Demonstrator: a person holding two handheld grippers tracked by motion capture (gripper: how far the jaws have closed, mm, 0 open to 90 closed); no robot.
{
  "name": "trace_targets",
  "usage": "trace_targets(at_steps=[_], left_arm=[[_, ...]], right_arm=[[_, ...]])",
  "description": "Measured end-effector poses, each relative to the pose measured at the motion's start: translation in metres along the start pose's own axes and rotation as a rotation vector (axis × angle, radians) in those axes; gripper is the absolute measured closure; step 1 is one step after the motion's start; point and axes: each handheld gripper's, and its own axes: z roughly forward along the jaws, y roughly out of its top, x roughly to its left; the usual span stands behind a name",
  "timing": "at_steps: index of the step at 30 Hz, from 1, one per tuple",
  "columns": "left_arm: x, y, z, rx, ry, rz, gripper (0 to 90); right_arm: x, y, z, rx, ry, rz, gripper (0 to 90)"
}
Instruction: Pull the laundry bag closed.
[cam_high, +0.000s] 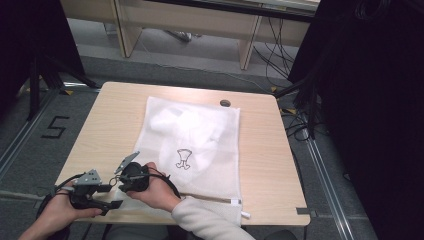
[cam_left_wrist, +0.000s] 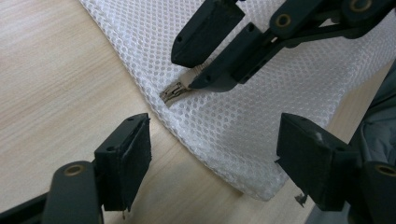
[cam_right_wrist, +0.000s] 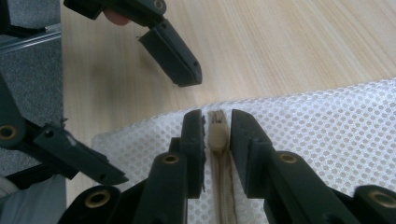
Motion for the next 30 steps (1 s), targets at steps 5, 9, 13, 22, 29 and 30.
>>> trace_targets(at_steps=[5, 9, 13, 22, 29, 30], left_arm=[[0.000, 0.000, 0.000, -0.002, 0.001, -0.001, 25.8], [0.000, 0.001, 0.000, -0.011, -0.009, -0.003, 25.6], [-0.001, 0.000, 0.002, -0.032, -0.015, -0.024, 25.6], [0.001, 0.003, 0.006, -0.036, -0.038, -0.097, 34.6], [0.003, 0.007, 0.009, -0.043, -0.124, -0.127, 63.3], [0.002, 0.007, 0.009, -0.037, -0.107, -0.115, 66.4]], right_arm=[[0.000, 0.001, 0.004, 0.012, -0.001, 0.005, 78.7], [-0.002, 0.002, 0.004, 0.017, 0.004, 0.015, 81.2], [-0.004, 0.004, -0.002, 0.014, 0.014, 0.013, 81.5], [-0.003, 0.007, -0.027, 0.005, 0.027, 0.001, 81.6], [-0.002, 0.004, -0.031, 0.011, 0.043, -0.014, 81.7], [-0.002, 0.003, -0.031, 0.015, 0.036, -0.014, 81.6]])
